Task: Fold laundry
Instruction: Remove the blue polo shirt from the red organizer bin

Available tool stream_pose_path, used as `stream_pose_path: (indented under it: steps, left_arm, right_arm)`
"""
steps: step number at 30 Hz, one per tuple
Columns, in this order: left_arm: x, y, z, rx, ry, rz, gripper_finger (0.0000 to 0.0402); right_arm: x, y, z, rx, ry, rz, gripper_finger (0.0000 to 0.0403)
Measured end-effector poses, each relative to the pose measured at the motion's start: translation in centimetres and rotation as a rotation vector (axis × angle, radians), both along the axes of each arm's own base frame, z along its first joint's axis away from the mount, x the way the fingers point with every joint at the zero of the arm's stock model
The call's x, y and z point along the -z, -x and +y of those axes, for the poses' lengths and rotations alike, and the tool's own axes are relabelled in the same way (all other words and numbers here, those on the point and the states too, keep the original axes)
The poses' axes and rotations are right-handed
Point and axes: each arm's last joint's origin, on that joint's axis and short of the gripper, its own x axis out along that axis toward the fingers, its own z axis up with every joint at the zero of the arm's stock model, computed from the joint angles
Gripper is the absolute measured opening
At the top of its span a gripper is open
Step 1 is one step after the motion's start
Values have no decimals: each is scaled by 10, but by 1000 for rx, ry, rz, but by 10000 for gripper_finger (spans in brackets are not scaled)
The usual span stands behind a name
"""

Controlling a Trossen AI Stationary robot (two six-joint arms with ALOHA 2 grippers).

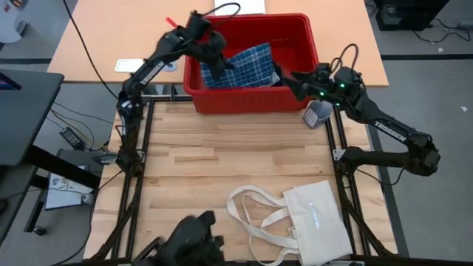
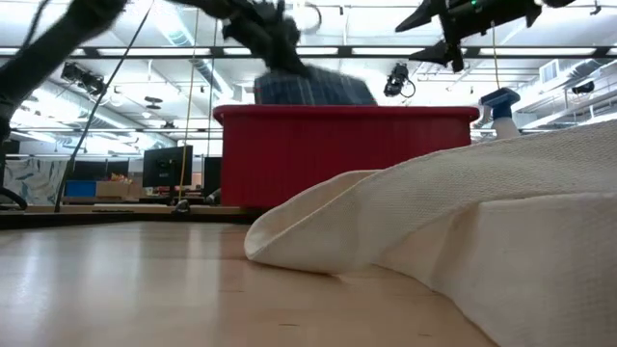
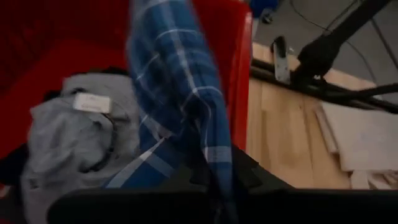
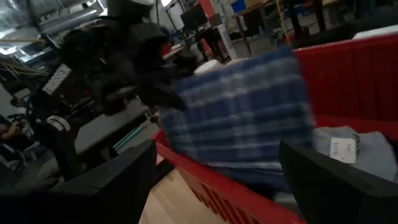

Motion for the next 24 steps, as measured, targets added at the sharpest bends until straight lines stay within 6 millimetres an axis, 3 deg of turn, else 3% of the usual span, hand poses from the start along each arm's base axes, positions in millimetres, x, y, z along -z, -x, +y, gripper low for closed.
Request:
stream_pose_path:
  steps: [6, 10, 19, 24]
  left_arm:
    - [-46, 25, -36, -67, 36, -89, 13]
    - [-62, 40, -73, -38, 102, -52, 13]
    - [-87, 67, -173, 146, 218, 37, 12]
    - [-83, 78, -220, 234, 270, 205, 12]
  right_arm:
    - [-14, 19, 16, 14, 93, -14, 346]
    - [-17, 26, 25, -33, 95, -20, 346]
    - [-18, 42, 40, -55, 56, -14, 346]
    - [-20, 46, 45, -60, 57, -32, 346]
